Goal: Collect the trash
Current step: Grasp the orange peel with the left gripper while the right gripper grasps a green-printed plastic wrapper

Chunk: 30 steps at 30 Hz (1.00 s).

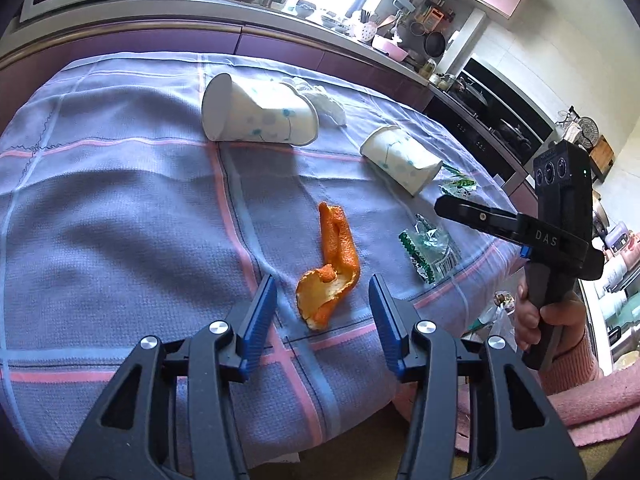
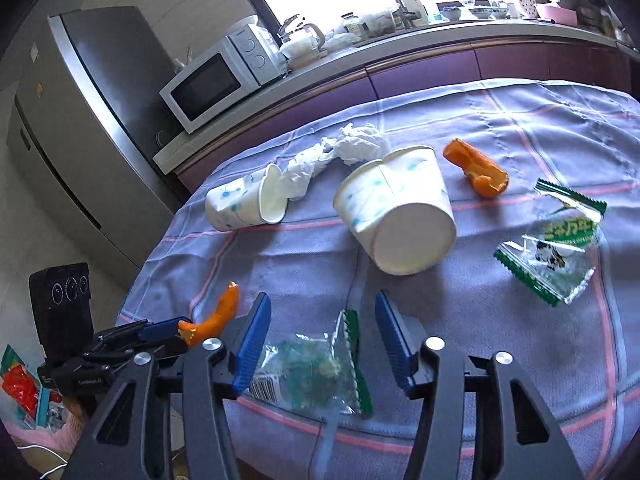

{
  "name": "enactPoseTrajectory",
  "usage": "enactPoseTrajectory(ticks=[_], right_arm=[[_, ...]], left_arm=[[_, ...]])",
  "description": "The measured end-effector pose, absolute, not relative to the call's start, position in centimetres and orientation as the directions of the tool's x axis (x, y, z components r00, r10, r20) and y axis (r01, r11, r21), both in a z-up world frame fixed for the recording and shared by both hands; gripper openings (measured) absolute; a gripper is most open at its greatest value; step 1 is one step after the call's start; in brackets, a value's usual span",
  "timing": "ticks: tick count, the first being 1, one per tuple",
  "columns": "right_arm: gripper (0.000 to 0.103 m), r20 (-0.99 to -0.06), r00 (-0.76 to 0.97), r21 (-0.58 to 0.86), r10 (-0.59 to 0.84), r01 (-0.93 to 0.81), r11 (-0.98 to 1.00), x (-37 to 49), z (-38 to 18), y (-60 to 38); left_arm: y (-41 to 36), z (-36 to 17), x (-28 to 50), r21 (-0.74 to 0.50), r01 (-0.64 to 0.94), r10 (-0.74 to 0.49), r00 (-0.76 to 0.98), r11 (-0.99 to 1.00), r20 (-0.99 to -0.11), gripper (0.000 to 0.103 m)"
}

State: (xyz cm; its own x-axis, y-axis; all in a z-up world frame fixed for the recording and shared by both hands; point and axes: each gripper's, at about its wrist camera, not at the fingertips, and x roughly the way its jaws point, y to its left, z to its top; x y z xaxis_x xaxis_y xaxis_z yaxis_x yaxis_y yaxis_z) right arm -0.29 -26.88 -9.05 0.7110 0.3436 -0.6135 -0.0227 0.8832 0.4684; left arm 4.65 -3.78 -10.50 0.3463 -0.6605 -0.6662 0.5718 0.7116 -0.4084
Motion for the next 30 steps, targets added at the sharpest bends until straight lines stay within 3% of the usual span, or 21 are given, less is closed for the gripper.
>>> enactPoseTrajectory(ticks=[2,6,11,13,17,18,30], right_arm=[[0.059,-0.611,0.704,0.490,0.362,-0.023,0.871,-1.1,-9.6,-27.3],[0.059,-0.615,0.685,0.505,0.390,-0.038,0.862,-2.2,-10.4,-27.1],[0.058,-0.611,0.678,0.509,0.409,-0.060,0.859,-2.6,-10.7,-26.6],[0.044,-0.616,0.670,0.500,0.413,-0.073,0.863,-2.5,-10.8,-26.1],[0.029,-0.607,0.670,0.499,0.428,-0.098,0.861,-2.5,-10.5,-25.4],[0.009,-0.610,0.663,0.497,0.433,-0.105,0.861,-2.4,-10.5,-25.2],[0.008,-0.568,0.661,0.511,0.490,-0.184,0.840,-1.1,-9.3,-22.7]], left_arm=[[-3.9,-10.6,4.9,-0.398,0.574,-0.654,0.351,0.716,-0.670,0.045],[-3.8,-10.6,4.8,-0.399,0.576,-0.654,0.343,0.714,-0.674,0.028],[-3.9,-10.7,4.7,-0.402,0.571,-0.652,0.340,0.715,-0.677,0.015],[-3.8,-10.7,4.7,-0.410,0.566,-0.656,0.339,0.715,-0.675,0.014],[-3.6,-10.6,4.6,-0.412,0.557,-0.654,0.351,0.721,-0.670,0.012],[-3.5,-10.6,4.5,-0.412,0.555,-0.654,0.355,0.722,-0.668,0.011],[-0.5,-8.9,4.1,-0.395,0.526,-0.638,0.435,0.753,-0.635,0.010]])
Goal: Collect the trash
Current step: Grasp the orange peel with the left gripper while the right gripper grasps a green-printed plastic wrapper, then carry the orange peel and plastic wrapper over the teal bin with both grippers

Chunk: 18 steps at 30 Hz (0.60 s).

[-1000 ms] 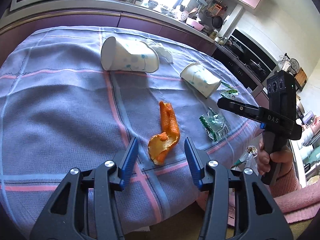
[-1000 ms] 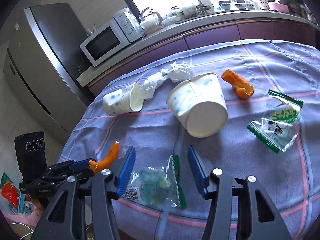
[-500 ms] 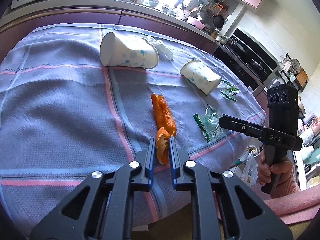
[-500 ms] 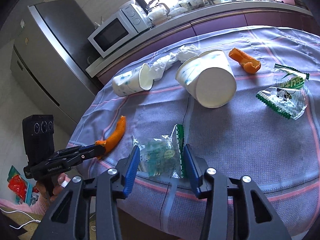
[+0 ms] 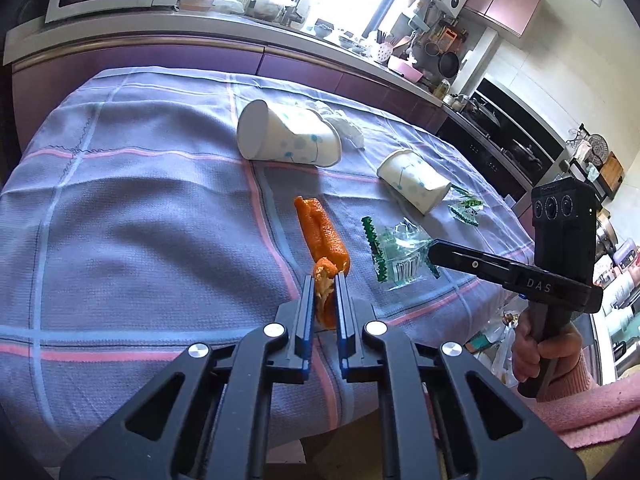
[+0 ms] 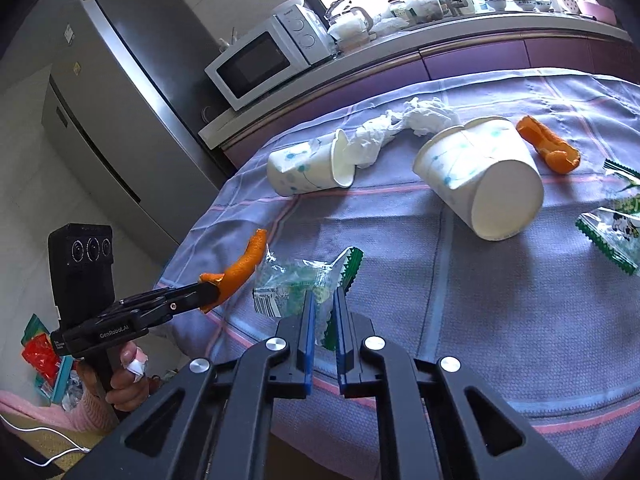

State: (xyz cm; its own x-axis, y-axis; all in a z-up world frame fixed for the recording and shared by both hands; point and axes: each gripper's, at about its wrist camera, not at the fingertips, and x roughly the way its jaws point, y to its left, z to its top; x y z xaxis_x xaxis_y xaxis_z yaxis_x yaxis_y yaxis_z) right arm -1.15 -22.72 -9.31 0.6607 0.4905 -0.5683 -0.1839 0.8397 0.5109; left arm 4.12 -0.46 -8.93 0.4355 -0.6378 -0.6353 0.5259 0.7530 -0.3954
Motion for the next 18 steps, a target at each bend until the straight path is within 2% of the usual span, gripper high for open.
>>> enactPoseTrajectory(ticks=[18], right_arm=[[0.008,-0.507,0.612,0.539,0.607,-0.324,0.778,3.1,-7.7,-16.9]], left_arm=[[6.1,-6.8,3.2,-0.358,0.408,-0.541,0.575,0.840,-0.613,0.010]])
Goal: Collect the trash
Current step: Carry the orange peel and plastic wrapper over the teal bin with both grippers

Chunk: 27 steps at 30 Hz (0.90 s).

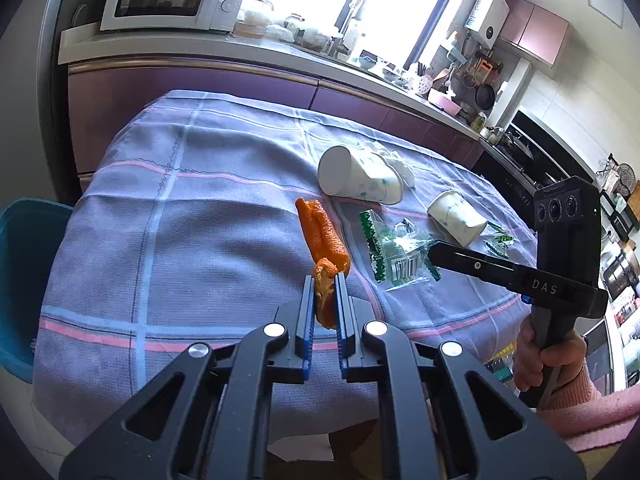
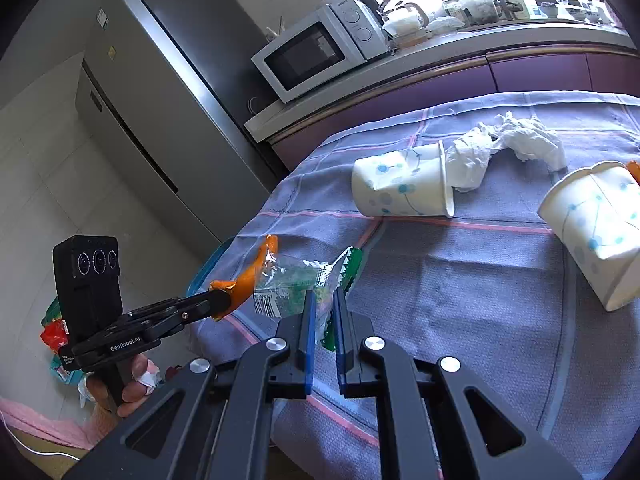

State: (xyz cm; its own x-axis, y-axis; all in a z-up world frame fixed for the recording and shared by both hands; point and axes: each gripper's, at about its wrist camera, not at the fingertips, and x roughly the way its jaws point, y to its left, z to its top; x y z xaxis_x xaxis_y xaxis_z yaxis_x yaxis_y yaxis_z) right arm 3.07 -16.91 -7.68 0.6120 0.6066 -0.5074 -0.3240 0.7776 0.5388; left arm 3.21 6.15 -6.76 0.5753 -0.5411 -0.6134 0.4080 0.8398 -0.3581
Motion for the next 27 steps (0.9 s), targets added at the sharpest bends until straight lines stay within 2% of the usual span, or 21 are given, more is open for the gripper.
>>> enactPoseTrajectory(ticks=[19,27], right_arm=[[0.008,-0.488,0.535,0.538,0.690,-0.439,0.720,6.2,-6.4,-11.3],[0.008,-0.502,0.512,0.553,0.697,-0.430,0.714,6.8,-6.9,-10.7]], left_arm=[[12.8,-5.8,1.6,-0.371,0.285,-0.461,0.666,0.884,-0.586,0.008],[13.8,-7.1,1.8,-0.406,0.282,-0.488,0.622,0.869,-0.613,0.009]])
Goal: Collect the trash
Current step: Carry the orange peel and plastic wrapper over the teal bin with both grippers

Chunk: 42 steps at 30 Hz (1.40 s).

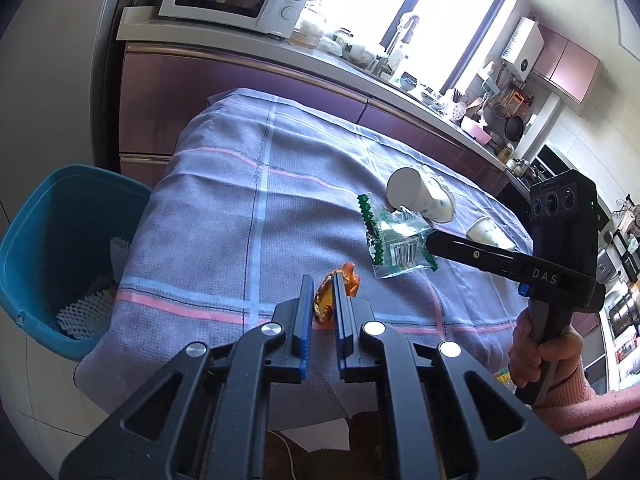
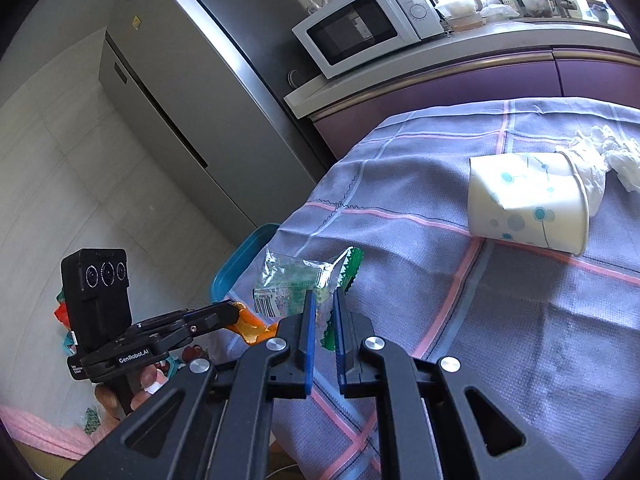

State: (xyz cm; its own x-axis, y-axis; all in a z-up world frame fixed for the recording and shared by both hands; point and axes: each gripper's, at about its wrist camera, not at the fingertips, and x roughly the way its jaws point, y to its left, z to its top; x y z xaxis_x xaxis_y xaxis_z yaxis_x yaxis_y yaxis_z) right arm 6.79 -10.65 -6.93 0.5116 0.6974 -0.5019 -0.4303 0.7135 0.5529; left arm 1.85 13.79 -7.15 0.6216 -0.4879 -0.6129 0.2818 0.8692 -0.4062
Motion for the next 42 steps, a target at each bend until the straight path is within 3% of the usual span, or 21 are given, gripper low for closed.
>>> enactPoseTrajectory(ticks=[8,10,12,15,23,42], right_arm=[[0.008,-0.522,0.492,0.567,0.697,-0.411,0.714,7.2,-7.7,-10.4],[0.008,-0.527,0.488,0.566,0.696,-0.410,0.715,7.2,-7.8,-10.3],[0.008,-0.527,0.486,0.567,0.697,-0.410,0.715,7.2,-7.8,-10.2],[0.008,-0.525,0.488,0.567,0.697,-0.411,0.714,7.5,-7.7,-9.9],[0.008,-0.508,0.481,0.571,0.715,-0.433,0.697,8.0,-7.0,-9.2],[0.008,-0.485,0.386,0.554,0.785,-0.558,0.617,10.8,-4.9,-1.9]], left_arm=[[13.7,-9.8,2.5,-0.425,0.298,-0.516,0.571,0.855,-0.638,0.022],[13.8,-10.0,2.6,-0.434,0.301,-0.525,0.571,0.849,-0.631,0.021],[13.9,-10.1,2.7,-0.430,0.302,-0.522,0.573,0.851,-0.631,0.011],[13.8,-10.1,2.5,-0.421,0.304,-0.516,0.588,0.854,-0.622,0.008],[15.7,-8.1,1.5,-0.413,0.267,-0.478,0.656,0.871,-0.584,0.007],[26.3,-4.1,-0.9,-0.366,0.023,-0.234,0.806,0.930,-0.544,0.007]])
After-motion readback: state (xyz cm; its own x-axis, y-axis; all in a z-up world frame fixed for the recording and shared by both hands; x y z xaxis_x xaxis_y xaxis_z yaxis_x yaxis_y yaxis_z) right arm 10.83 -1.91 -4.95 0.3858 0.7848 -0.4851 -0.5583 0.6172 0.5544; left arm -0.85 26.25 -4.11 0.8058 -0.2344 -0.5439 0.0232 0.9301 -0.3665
